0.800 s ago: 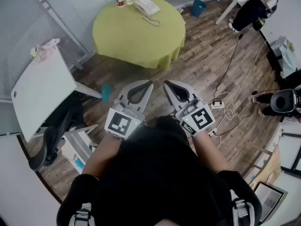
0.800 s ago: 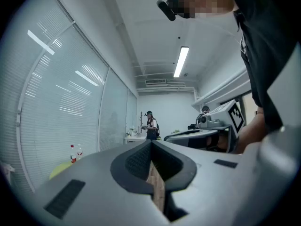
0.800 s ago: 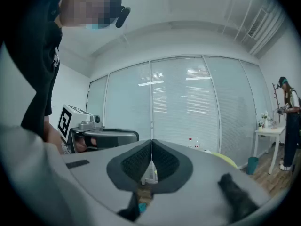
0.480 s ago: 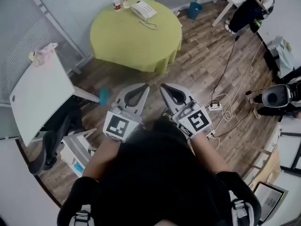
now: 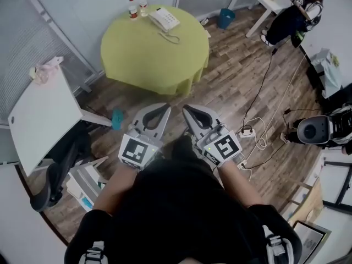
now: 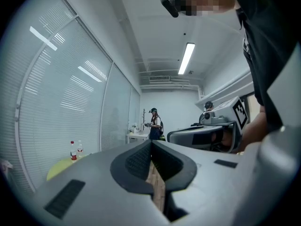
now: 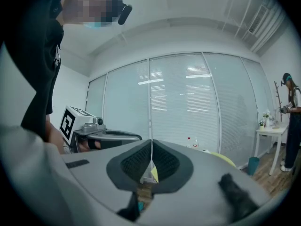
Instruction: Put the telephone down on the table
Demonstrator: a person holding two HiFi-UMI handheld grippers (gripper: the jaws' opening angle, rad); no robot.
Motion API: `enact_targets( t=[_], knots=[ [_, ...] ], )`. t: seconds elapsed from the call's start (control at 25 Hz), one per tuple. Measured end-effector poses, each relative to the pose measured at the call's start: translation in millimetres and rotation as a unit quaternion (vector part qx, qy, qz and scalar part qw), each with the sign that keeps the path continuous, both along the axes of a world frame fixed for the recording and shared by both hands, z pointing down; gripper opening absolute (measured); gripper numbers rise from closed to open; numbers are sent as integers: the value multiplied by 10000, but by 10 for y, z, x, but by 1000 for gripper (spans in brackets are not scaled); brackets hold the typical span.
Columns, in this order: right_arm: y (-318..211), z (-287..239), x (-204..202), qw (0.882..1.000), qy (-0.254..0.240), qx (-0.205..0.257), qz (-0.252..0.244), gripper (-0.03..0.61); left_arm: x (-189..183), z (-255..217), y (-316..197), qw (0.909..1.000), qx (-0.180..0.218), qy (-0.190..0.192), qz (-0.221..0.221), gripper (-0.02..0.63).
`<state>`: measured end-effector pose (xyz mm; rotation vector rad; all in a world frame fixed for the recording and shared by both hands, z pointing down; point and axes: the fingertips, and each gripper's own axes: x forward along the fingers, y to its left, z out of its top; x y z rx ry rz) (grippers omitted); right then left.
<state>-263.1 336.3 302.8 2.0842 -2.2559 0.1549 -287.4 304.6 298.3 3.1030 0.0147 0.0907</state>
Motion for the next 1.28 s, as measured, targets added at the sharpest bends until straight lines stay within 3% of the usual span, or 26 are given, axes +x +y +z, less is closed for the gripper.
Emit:
enact_targets(
  t=[0.32,0.68,1.28],
  knots=[
    [-238,-23,613,9999,-43,67,-100,18,561,4,-205,9997,54,-158,-176,12],
    [-458,-73,1245,9994,-11,92,-340,18,1230,-45,-410,9994,-2,-78,-352,12],
    [-522,-194,2214,9976,-138,343,-594,18,2215,-73,-361,9982,38,-198,-572,12]
  ],
)
